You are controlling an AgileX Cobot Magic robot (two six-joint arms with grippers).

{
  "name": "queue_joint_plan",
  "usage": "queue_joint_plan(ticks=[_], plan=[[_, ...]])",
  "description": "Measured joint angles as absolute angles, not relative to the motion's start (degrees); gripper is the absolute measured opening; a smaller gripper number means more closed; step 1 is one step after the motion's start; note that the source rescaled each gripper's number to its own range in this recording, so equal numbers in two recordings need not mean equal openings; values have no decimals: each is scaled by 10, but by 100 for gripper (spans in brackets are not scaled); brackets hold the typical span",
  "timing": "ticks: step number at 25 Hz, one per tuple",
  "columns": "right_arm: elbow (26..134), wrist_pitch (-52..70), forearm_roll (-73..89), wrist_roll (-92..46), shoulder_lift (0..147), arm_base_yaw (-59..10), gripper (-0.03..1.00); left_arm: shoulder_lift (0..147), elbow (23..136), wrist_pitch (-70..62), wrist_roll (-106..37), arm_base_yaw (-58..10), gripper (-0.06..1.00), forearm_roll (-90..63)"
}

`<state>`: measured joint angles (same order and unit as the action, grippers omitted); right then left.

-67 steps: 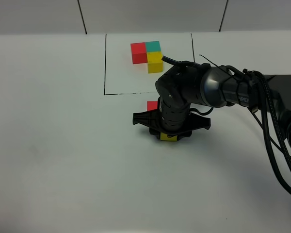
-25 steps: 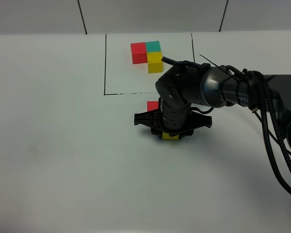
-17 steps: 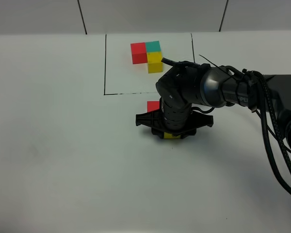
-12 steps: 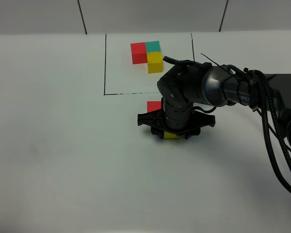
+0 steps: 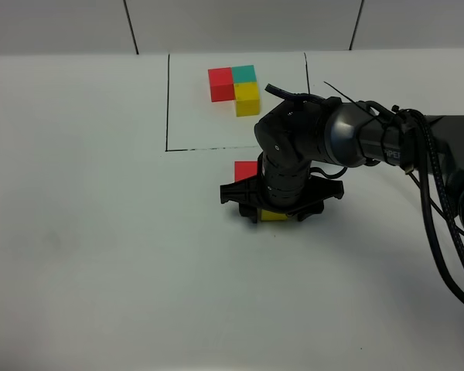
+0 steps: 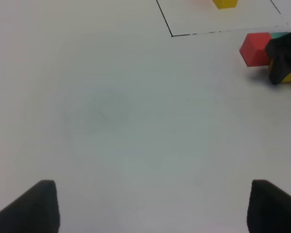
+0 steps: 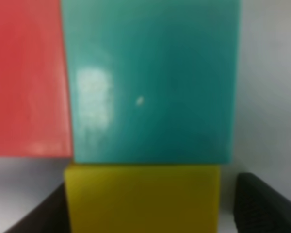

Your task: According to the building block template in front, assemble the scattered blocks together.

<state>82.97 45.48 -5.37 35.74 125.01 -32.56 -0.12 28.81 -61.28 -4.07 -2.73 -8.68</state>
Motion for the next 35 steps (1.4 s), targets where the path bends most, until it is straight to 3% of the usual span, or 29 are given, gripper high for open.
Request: queue_joint_plan(ticks=[18, 32, 35], plan=[[822, 491, -12, 343, 1238, -332, 41, -1, 288, -613, -42, -27, 74, -87], [645, 455, -71, 345, 1055, -335, 42, -1, 288, -613, -42, -27, 74, -87], [607, 453, -81, 339, 993, -318, 50, -1, 288, -613, -42, -27, 74, -87]])
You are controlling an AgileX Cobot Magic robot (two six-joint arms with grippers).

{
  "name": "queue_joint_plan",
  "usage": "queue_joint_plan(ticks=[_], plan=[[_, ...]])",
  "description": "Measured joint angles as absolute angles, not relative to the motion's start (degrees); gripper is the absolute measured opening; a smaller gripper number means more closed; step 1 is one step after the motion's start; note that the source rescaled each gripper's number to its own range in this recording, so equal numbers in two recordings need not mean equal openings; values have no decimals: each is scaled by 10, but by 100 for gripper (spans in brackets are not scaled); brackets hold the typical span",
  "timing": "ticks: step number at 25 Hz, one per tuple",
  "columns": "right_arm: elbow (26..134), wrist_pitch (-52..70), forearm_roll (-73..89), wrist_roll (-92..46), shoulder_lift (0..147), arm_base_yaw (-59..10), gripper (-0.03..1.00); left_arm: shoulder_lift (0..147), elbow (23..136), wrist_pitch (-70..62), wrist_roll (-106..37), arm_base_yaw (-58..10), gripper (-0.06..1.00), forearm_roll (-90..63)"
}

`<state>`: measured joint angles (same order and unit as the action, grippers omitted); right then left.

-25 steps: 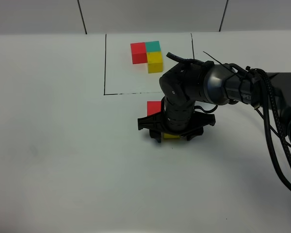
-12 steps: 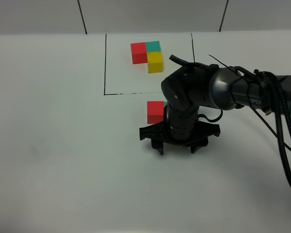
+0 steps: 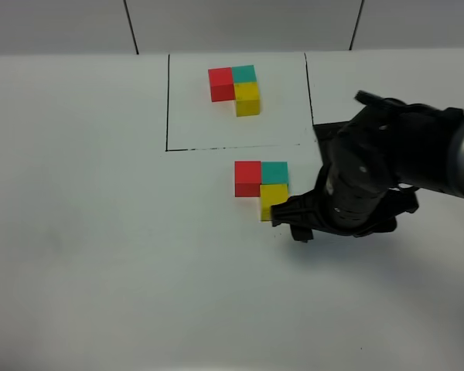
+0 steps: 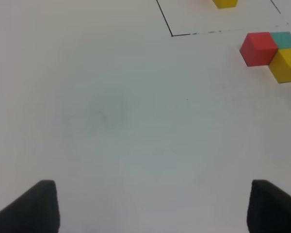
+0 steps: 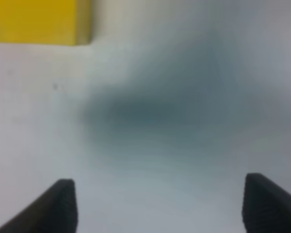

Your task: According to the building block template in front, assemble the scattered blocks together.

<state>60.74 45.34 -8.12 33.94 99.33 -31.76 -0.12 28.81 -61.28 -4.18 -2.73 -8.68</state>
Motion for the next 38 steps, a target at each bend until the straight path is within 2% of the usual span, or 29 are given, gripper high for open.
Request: queue_joint_plan(ticks=[7, 10, 16, 21, 28, 38], plan=[[529, 459, -89, 263, 877, -249, 93, -1, 288, -613, -41, -27, 74, -87], [513, 464, -94, 224, 838, -218, 99, -1, 288, -613, -41, -27, 74, -87], [509, 484, -91, 143, 763, -124, 100, -1, 288, -613, -41, -27, 74, -87], [509, 495, -40, 88, 694, -59, 94, -1, 288, -613, -41, -27, 74, -87], [504, 571, -15, 79, 574, -54, 90, -1, 288, -613, -41, -27, 74, -87], [382, 611, 0, 79, 316, -54, 89, -1, 288, -613, -41, -27, 74, -87]])
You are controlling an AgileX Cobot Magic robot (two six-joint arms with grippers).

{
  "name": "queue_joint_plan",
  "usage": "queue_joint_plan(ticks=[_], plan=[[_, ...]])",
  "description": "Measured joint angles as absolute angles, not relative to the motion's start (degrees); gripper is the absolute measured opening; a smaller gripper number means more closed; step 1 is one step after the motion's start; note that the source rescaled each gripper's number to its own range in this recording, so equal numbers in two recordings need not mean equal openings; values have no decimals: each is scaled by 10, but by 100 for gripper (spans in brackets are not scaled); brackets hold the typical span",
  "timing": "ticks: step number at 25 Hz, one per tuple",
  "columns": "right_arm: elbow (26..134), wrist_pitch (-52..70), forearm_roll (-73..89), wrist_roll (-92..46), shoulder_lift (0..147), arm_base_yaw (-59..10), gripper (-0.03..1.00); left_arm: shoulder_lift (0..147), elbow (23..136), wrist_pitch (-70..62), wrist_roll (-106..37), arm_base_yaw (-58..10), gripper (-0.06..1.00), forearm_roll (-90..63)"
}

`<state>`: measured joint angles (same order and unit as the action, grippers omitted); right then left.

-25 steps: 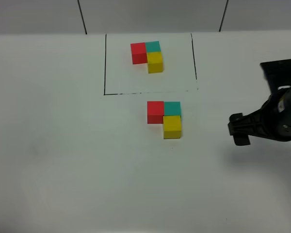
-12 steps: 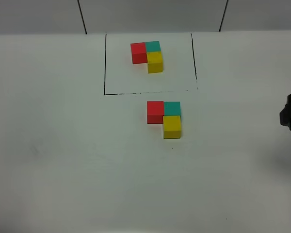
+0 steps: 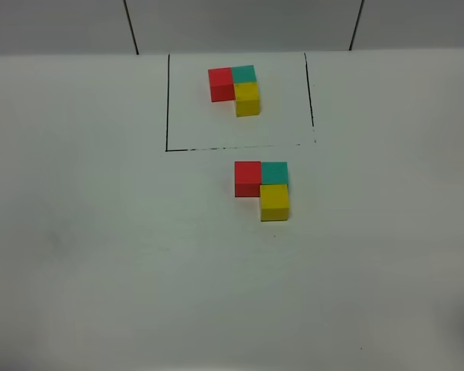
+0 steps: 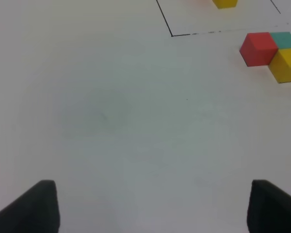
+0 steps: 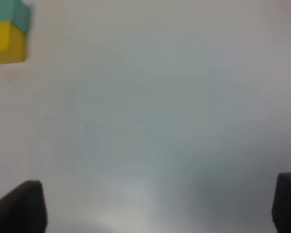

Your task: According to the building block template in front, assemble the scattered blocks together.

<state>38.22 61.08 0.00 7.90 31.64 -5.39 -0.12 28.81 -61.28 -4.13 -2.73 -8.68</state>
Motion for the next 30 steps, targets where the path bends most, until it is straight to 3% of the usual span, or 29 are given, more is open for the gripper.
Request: queue_joint_plan(ticks=[15, 25, 30], plan=[[296, 598, 7, 55, 72, -79, 88, -1, 288, -613, -41, -27, 74, -87], [286, 603, 4, 35, 9, -83, 73, -1, 288, -613, -41, -27, 74, -87], [286, 603, 4, 35, 8, -83, 72, -1, 288, -613, -41, -27, 74, -87]])
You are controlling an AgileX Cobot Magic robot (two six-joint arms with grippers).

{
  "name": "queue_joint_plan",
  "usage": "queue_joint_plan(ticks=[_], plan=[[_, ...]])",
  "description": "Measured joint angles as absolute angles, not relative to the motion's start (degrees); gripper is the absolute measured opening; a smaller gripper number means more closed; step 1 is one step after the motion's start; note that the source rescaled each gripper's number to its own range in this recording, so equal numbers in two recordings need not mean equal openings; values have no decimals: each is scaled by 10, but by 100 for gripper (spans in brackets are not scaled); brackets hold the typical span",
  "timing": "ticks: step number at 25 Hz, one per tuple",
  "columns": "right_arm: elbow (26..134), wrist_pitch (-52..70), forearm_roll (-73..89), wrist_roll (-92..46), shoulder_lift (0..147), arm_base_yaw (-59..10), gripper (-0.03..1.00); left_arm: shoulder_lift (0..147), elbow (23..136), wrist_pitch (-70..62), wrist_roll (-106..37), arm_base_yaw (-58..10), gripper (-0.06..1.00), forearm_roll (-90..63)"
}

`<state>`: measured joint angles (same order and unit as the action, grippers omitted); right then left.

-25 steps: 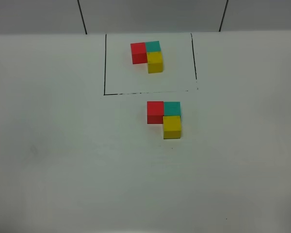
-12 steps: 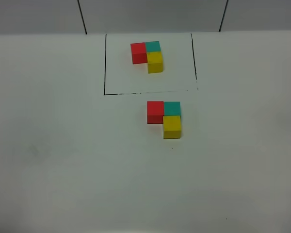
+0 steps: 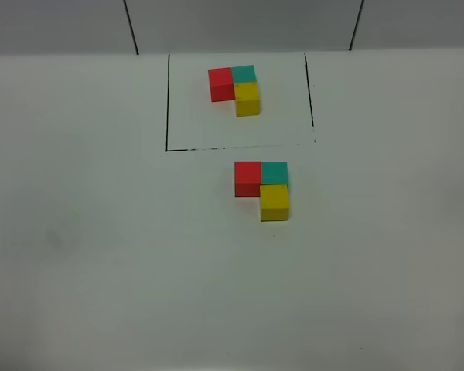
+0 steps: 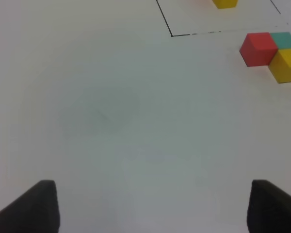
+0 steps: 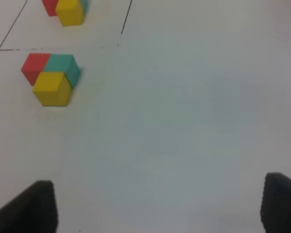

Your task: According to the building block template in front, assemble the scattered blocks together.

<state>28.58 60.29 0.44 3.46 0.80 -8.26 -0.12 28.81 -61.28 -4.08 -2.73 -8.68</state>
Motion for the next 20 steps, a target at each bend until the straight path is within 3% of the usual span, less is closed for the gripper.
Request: queue_joint_plan(ticks=[20], plan=[[286, 603, 4, 34, 8, -83, 71, -1, 288, -613, -41, -27, 74, -87]])
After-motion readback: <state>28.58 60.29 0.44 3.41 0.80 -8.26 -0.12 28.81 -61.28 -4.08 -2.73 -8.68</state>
